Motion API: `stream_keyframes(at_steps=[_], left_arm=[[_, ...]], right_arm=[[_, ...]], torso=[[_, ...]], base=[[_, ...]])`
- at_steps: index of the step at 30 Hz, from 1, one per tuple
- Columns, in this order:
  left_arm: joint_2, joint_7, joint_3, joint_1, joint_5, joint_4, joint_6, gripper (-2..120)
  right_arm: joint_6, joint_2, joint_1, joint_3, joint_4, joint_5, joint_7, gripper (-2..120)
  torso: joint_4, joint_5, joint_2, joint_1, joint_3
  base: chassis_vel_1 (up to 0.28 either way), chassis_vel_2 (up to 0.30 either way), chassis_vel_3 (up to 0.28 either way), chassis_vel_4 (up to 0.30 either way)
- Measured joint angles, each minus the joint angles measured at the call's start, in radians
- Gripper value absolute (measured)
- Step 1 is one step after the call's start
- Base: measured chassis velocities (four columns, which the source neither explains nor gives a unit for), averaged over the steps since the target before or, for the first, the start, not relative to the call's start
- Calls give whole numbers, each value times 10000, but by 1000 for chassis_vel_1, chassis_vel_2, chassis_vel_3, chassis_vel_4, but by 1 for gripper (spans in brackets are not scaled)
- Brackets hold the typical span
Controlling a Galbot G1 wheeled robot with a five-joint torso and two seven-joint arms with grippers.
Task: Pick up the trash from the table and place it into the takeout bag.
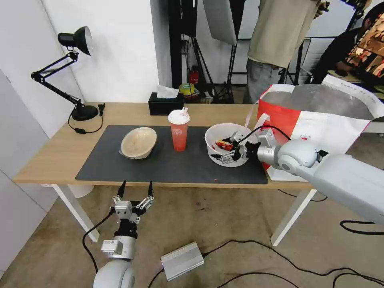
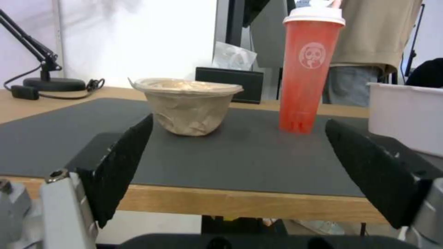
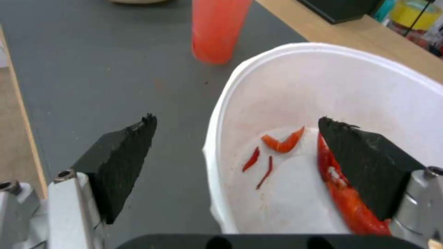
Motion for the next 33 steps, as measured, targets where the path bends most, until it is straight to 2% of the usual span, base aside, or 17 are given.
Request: stream_keyframes(at_steps=[27,33], left_arm=[[-26,40,-32,-1,-35,92,-120,100],[-21,64,-43,23,-34,92,-128,100]], right_arm=[[8,125,-319,48,-162,-279,23,92],[5,179,-321,48,-224,-337,24,87]], torso=[[0,0,-1,0,0],[0,0,-3,-1,0]], base=[[0,0,0,0],[0,0,0,0]])
